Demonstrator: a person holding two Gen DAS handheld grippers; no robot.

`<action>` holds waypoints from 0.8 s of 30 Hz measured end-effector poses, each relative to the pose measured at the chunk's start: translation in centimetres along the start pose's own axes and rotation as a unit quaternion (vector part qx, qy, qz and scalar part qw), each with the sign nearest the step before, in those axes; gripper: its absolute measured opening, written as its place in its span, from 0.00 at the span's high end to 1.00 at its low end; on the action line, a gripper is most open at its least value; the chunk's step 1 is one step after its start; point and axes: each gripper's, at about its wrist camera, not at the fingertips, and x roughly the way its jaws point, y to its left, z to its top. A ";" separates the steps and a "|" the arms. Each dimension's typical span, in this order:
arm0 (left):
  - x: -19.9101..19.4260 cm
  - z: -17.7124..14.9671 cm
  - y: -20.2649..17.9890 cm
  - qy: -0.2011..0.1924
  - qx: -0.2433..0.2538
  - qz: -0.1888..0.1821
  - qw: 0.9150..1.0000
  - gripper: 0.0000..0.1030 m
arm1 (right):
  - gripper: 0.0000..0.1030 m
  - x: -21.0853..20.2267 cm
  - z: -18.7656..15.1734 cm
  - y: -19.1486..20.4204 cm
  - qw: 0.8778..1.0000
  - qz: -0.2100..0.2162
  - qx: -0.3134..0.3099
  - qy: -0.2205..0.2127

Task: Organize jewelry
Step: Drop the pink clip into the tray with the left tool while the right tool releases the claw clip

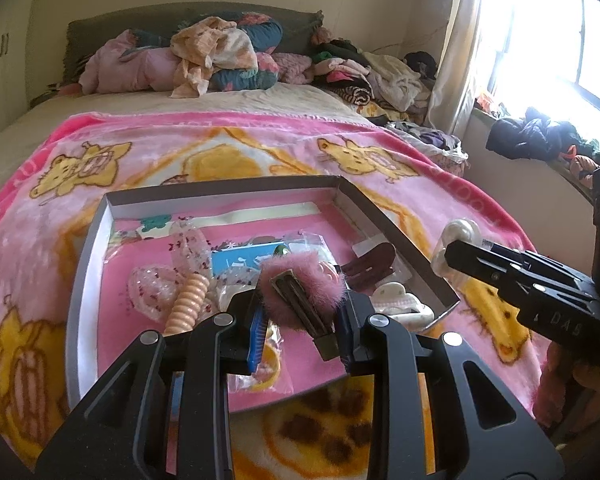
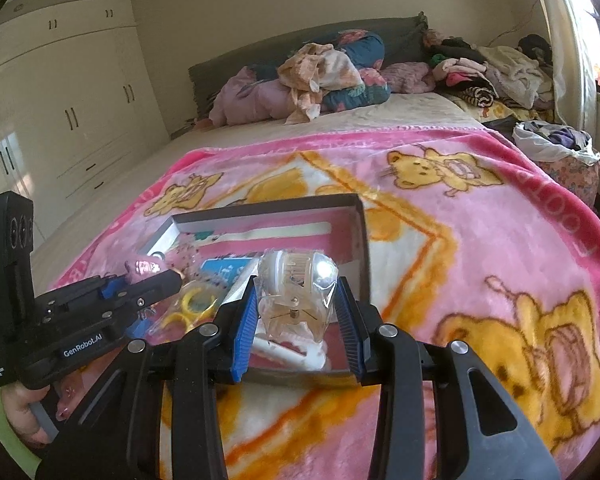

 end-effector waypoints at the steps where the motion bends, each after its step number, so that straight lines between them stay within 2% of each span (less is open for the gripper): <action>1: 0.2 0.1 0.0 0.001 0.000 0.000 1.000 0.80 | 0.65 0.2 0.1 -0.2 1.000 -0.002 0.001 0.001; 24: 4.7 -0.3 0.5 0.040 0.006 0.018 0.999 0.80 | 0.65 5.7 0.1 -1.7 0.999 -0.013 -0.002 0.044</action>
